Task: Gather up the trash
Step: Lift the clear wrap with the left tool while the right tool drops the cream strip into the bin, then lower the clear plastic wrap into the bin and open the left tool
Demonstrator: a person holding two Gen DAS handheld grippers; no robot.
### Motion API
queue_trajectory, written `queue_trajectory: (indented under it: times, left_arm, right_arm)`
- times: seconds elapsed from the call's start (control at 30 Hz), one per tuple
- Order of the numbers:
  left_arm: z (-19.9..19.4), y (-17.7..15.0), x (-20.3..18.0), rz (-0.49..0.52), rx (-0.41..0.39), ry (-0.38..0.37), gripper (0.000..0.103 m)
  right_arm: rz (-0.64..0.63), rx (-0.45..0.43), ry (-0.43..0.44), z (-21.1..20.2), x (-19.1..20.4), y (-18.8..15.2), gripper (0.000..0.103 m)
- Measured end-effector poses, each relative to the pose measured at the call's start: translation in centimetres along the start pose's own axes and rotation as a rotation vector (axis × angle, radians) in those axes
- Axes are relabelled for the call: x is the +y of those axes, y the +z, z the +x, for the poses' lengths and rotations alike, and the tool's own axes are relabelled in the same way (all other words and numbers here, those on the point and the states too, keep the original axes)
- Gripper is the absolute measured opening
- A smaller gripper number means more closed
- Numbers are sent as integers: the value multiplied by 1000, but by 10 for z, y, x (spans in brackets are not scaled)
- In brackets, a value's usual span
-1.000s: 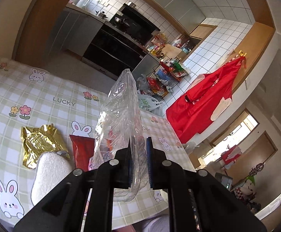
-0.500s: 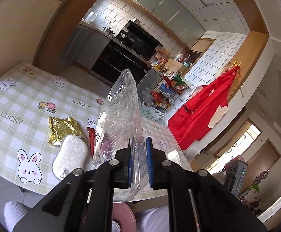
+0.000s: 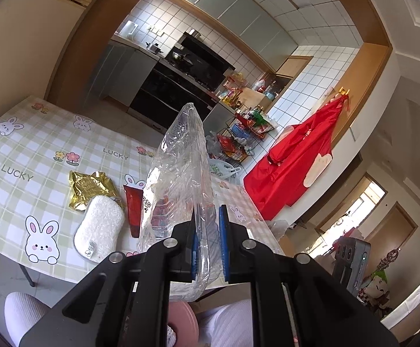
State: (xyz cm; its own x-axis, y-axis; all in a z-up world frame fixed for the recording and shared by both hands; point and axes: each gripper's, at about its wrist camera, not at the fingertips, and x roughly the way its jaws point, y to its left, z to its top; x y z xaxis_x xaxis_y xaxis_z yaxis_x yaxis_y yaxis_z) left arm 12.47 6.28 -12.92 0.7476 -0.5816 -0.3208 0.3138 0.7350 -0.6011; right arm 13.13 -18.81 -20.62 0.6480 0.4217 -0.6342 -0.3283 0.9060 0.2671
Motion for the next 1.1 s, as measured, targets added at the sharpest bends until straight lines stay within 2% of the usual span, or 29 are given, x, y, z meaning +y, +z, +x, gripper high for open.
queue_trajectory:
  times: [0.2, 0.33, 0.43, 0.5, 0.57, 0.77, 0.87, 1.1]
  left_arm:
    - [5, -3, 5, -10, 15, 9, 12]
    - [9, -5, 4, -8, 24, 7, 12]
    - [10, -6, 3, -5, 27, 2, 12]
    - [9, -6, 1, 3, 28, -2, 12]
    - [8, -7, -2, 16, 28, -9, 12]
    - [4, -8, -13, 53, 24, -44, 12]
    - [4, -10, -20, 69, 32, -67, 12]
    - [12, -24, -29, 82, 75, -108, 12]
  right_arm:
    - [-5, 61, 22, 14, 4, -6, 19]
    - [-11, 66, 20, 18, 6, -6, 21]
    - [-10, 54, 6, 16, 5, -5, 34]
    - [-1, 34, -15, 12, 3, -3, 47]
    - [6, 8, -40, 7, 0, -1, 66]
    - [17, -70, -71, -12, -5, 7, 85]
    - [16, -110, -96, -22, -5, 10, 92]
    - [61, -164, -138, -35, -19, 14, 93]
